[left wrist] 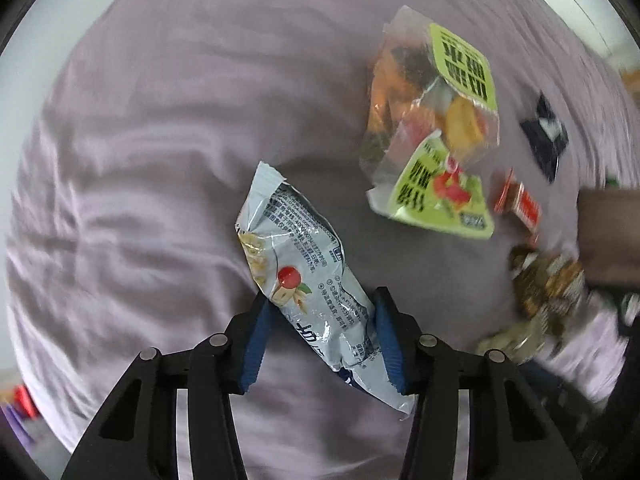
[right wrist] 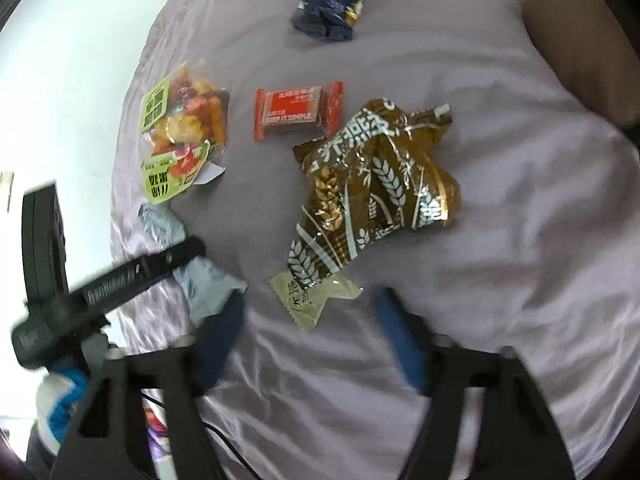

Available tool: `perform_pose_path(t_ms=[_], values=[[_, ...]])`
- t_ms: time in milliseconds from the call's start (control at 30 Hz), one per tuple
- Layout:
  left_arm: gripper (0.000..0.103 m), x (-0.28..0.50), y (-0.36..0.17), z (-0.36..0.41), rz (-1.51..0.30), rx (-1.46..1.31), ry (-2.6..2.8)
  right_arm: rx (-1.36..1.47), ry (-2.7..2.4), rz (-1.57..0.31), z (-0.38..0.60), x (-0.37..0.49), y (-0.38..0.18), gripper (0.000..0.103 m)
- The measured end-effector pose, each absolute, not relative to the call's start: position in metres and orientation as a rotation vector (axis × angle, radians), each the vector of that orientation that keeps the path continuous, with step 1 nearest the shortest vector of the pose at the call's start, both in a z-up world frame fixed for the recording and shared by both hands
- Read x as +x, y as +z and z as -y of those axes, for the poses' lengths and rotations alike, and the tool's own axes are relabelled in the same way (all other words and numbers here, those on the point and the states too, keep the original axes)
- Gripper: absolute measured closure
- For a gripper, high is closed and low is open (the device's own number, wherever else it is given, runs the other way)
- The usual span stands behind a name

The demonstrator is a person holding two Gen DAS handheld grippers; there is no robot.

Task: Organize snacks
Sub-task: 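Grasp the silver-blue bar with left tool while right tool grasps beige bar, then carry both held bars over the green tray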

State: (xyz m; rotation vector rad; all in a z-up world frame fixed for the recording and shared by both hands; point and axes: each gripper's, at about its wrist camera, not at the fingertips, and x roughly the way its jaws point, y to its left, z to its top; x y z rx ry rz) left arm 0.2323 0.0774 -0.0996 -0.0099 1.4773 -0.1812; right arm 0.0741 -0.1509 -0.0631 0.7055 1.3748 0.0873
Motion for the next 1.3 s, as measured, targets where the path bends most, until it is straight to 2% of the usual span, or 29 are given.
perform_pose_path(t_ms=[67,133,200,233,300,333,500,700,967,1300], values=[[0.060,0.230,-0.096,-0.086,-1.465,0.045,-0.198,0.708,0.071,-1.375,0.149,0.077,-0.066,0.038],[0.062,0.229,-0.094,-0.095,-1.460,0.066,-0.207,0.707,0.064,-1.368,0.147,0.081,-0.067,0.046],[0.062,0.227,-0.093,-0.105,-1.453,0.085,-0.215,0.698,0.061,-1.365,0.143,0.085,-0.067,0.079],[0.063,0.227,-0.094,-0.109,-1.452,0.093,-0.216,0.689,0.057,-1.364,0.140,0.088,-0.068,0.083],[0.063,0.225,-0.093,-0.120,-1.452,0.093,-0.218,0.663,0.052,-1.367,0.135,0.095,-0.069,0.099],[0.063,0.224,-0.093,-0.125,-1.451,0.091,-0.216,0.654,0.051,-1.368,0.136,0.096,-0.069,0.103],[0.064,0.198,-0.096,-0.137,-1.439,0.113,-0.210,0.572,0.093,-1.383,0.121,0.109,-0.066,0.103],[0.074,0.166,-0.089,-0.128,-1.418,0.139,-0.202,0.487,0.207,-1.404,0.099,0.108,-0.058,0.103],[0.075,0.125,-0.070,-0.131,-1.405,0.136,-0.210,0.393,0.299,-1.396,0.091,0.089,-0.032,0.103],[0.075,0.071,-0.013,-0.107,-1.354,0.208,-0.333,0.295,0.296,-1.354,0.130,0.044,0.025,0.103]])
